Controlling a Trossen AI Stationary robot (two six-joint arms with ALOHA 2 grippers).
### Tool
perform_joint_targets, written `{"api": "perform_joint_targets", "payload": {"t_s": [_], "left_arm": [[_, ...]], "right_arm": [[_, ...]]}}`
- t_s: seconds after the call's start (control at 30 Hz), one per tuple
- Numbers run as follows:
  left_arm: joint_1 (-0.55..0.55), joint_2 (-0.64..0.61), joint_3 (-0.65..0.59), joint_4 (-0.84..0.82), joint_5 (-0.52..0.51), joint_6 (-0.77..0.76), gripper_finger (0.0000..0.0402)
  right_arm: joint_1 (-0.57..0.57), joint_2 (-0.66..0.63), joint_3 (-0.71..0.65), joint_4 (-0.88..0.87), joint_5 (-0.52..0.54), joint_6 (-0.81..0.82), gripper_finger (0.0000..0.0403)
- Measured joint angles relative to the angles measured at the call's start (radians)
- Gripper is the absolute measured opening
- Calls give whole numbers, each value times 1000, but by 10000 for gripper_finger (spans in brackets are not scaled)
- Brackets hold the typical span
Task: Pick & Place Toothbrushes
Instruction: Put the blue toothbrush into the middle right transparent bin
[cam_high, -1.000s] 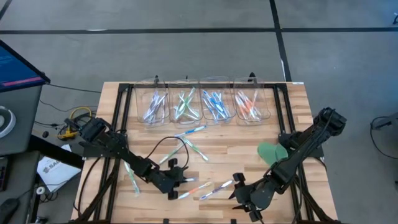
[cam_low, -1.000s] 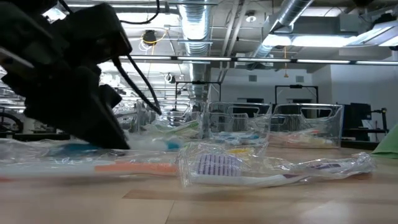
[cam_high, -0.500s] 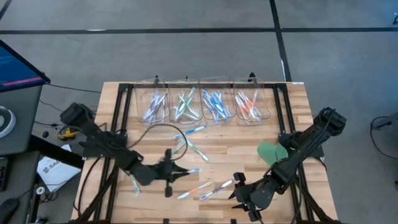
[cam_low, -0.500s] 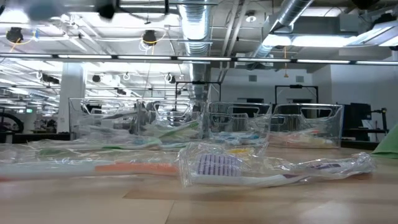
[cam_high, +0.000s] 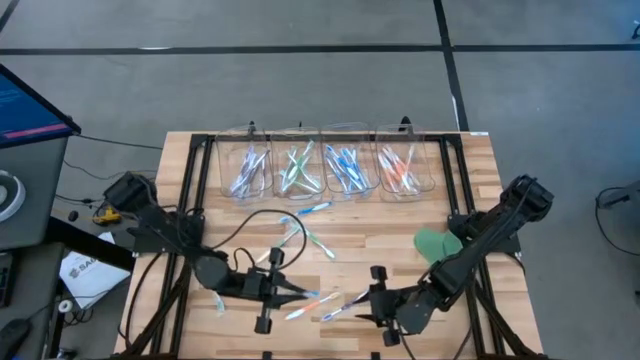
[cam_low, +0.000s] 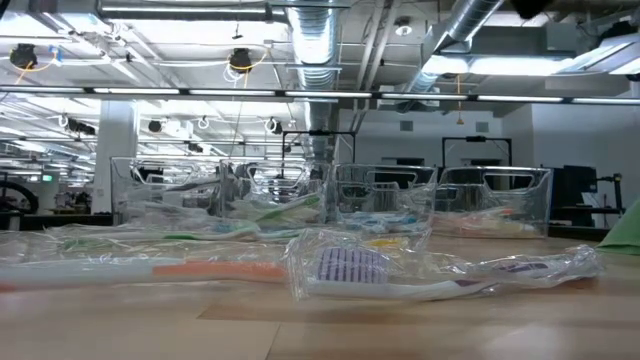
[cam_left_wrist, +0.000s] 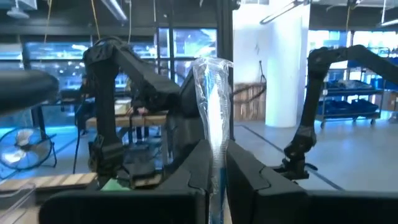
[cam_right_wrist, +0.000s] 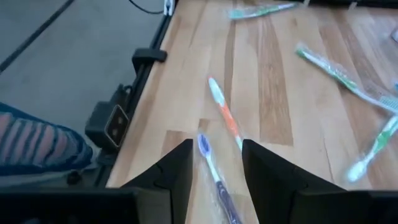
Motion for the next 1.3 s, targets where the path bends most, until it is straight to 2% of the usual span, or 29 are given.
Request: {"api": "perform_joint_targets", "payload": {"t_s": [0.43,0.57,0.8,0.9,1.07,1.3], "left_arm": [[4,22,-1,53,39,7,15],[4,23,-1,53,42,7,15],[4,23,-1,53,54,7,15],[4,23,-1,52,54,7,15],[4,28,-1,53,58,7,15],[4,51,-1,45,88,-14,15]], "right_arm": [[-9,99,0,159,-11,-51,139],[-18,103,0,203,-10,-64,165],[-21,103,0,237,-9,-130,234],[-21,103,0,269,-8,-162,249],[-25,90,1,375,-2,-261,245],[-56,75,2,620,0,-383,227]]}}
